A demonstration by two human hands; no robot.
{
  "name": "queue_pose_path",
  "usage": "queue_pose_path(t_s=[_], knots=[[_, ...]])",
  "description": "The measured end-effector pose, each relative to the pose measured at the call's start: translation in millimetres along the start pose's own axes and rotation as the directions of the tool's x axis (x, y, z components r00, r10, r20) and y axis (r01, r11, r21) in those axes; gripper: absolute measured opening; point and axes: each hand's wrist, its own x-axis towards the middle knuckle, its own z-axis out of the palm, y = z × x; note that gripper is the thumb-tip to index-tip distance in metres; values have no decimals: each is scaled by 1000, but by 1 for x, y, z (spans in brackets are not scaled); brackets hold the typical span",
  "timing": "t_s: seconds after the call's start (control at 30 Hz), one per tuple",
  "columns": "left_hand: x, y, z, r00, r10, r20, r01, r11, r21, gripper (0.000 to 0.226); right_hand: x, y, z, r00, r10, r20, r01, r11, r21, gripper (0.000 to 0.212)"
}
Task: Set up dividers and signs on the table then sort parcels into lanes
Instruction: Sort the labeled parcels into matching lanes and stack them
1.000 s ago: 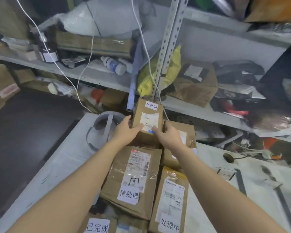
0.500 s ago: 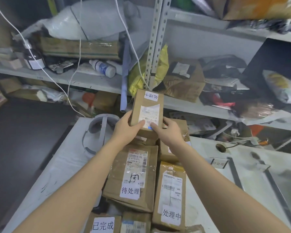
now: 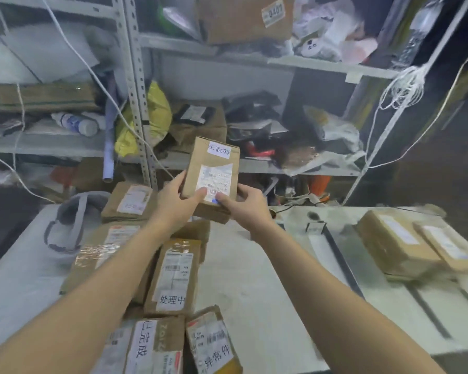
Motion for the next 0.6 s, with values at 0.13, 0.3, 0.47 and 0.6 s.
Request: queue_pose_path(t_s=[0.13,0.3,0.47,0.6], knots=[[-40,32,74,1000,13,-3,-13,1000,10,63,-33,29,-82,1000,3,-19,-3,1000,27,34],[-92,65,176,995,-31,91,36,998,-45,63,-64,72,-189,998,33,-50,-32,999,15,37],[-128,86,273,984,-76,164,87,994,-64,55,-81,122,-287,994,98,-46,-101,993,-64,43],[-134,86,336,958,-132,253,146,989,-37,55,-81,162,-340,977,205,-53,-210,972,-103,50]])
